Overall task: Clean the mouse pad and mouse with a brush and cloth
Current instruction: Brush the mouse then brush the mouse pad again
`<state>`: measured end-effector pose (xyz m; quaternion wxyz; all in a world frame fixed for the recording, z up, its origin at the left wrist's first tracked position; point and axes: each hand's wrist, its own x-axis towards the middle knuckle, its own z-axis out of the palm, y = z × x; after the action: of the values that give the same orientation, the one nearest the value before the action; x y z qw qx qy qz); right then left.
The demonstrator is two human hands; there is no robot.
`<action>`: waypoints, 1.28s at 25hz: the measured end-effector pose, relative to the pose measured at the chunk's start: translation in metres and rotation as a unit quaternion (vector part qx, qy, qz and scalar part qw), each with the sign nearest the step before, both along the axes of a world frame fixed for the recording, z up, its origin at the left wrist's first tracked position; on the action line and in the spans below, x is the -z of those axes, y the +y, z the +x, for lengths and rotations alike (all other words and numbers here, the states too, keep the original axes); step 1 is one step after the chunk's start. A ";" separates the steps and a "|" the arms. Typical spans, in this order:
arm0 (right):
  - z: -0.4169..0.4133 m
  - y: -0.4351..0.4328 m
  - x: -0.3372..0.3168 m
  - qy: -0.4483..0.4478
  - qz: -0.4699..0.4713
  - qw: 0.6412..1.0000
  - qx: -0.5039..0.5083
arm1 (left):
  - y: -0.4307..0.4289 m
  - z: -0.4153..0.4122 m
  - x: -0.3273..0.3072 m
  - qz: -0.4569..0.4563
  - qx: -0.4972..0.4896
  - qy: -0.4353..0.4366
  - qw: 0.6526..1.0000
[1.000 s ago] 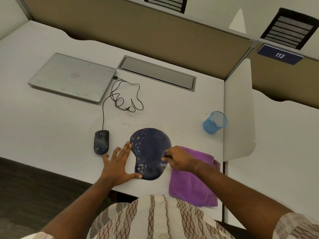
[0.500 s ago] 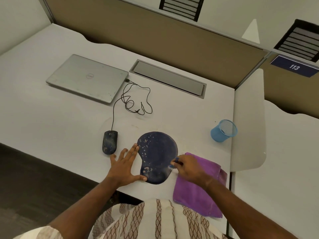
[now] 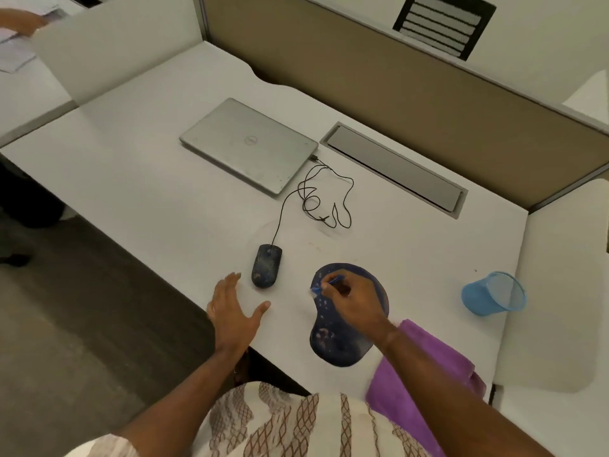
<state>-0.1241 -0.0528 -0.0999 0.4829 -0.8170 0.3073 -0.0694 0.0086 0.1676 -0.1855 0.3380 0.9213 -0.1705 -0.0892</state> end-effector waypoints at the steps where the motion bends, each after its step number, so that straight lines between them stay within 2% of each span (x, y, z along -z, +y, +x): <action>1: 0.015 0.004 0.001 -0.002 0.004 1.000 -0.021 | 0.001 0.008 -0.001 0.027 0.024 0.024 0.999; 5: 0.065 0.017 0.007 0.007 -0.024 0.997 -0.080 | 0.001 0.020 0.004 0.102 0.111 0.052 0.987; 11: 0.099 0.026 0.014 -0.001 -0.103 0.987 -0.119 | 0.001 0.028 0.010 0.151 0.162 0.064 0.973; 27: 0.065 0.030 0.025 0.067 -0.164 0.958 -0.226 | 0.001 0.032 0.013 0.189 0.179 0.082 0.962; 32: 0.073 0.040 0.018 0.011 -0.194 0.953 -0.230 | 0.001 0.032 0.012 0.187 0.184 0.081 0.962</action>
<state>-0.0513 -0.0132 -0.1181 0.3145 -0.9443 0.0965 -0.0055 0.0404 0.1685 -0.1979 0.1506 0.9106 -0.2892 -0.2539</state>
